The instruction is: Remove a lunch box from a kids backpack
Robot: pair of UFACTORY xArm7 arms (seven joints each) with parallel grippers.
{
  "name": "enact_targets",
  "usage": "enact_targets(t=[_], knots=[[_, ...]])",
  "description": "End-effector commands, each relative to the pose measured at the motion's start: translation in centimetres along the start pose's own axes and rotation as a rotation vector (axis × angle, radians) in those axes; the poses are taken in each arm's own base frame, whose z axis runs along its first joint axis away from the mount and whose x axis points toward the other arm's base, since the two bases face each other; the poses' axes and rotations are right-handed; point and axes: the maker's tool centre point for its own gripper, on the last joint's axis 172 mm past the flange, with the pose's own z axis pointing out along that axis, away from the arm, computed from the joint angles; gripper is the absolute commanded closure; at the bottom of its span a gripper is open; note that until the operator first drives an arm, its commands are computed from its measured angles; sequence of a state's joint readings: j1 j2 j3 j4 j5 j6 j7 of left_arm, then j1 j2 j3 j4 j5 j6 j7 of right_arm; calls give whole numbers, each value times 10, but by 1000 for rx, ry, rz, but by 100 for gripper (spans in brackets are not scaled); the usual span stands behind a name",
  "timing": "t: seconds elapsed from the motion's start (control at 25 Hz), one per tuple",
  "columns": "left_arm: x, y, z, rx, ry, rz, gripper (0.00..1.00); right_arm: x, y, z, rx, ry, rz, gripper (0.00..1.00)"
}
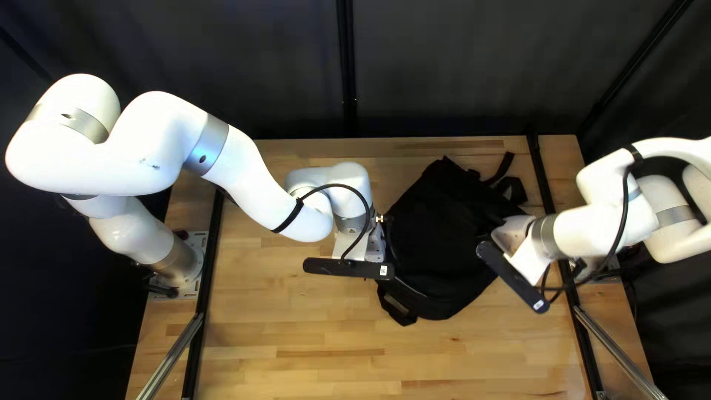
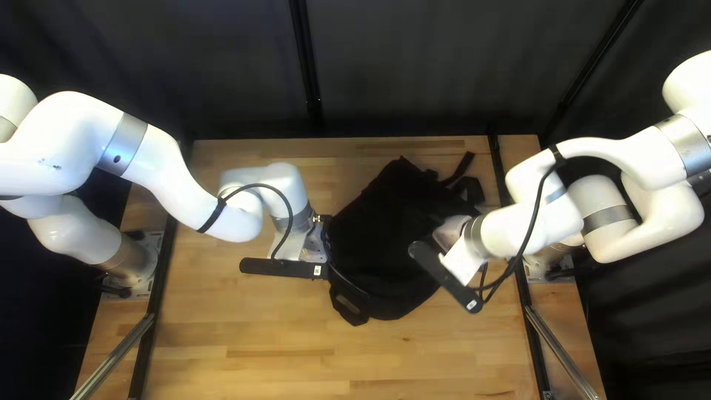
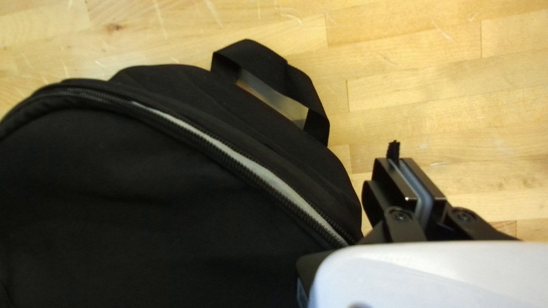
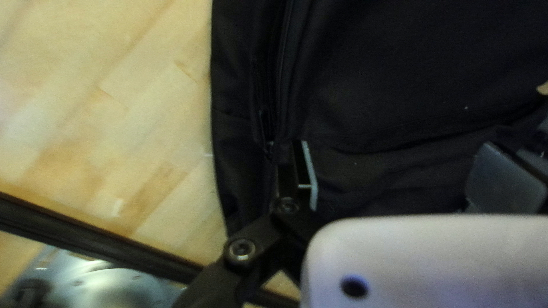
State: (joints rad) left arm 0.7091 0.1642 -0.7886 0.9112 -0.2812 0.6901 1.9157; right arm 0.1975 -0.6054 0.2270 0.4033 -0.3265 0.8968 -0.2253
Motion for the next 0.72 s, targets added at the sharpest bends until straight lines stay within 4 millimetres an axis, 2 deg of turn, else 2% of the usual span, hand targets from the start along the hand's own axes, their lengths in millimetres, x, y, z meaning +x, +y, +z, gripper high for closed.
enact_targets(t=[0.04,0.2,0.36,0.6,0.72], knots=[[11,-2,0,-7,-3,13,100,36,-15,-18,-12,-55,108,0],[27,-6,1,-14,-9,27,100,62,-27,-13,-39,-87,216,0],[40,-12,10,-19,-13,41,100,88,-40,2,-71,-68,285,0],[54,-16,17,-23,-19,61,100,117,-49,-3,-142,-36,313,0],[61,-18,19,-21,-25,71,100,129,-55,0,-176,-31,342,0]])
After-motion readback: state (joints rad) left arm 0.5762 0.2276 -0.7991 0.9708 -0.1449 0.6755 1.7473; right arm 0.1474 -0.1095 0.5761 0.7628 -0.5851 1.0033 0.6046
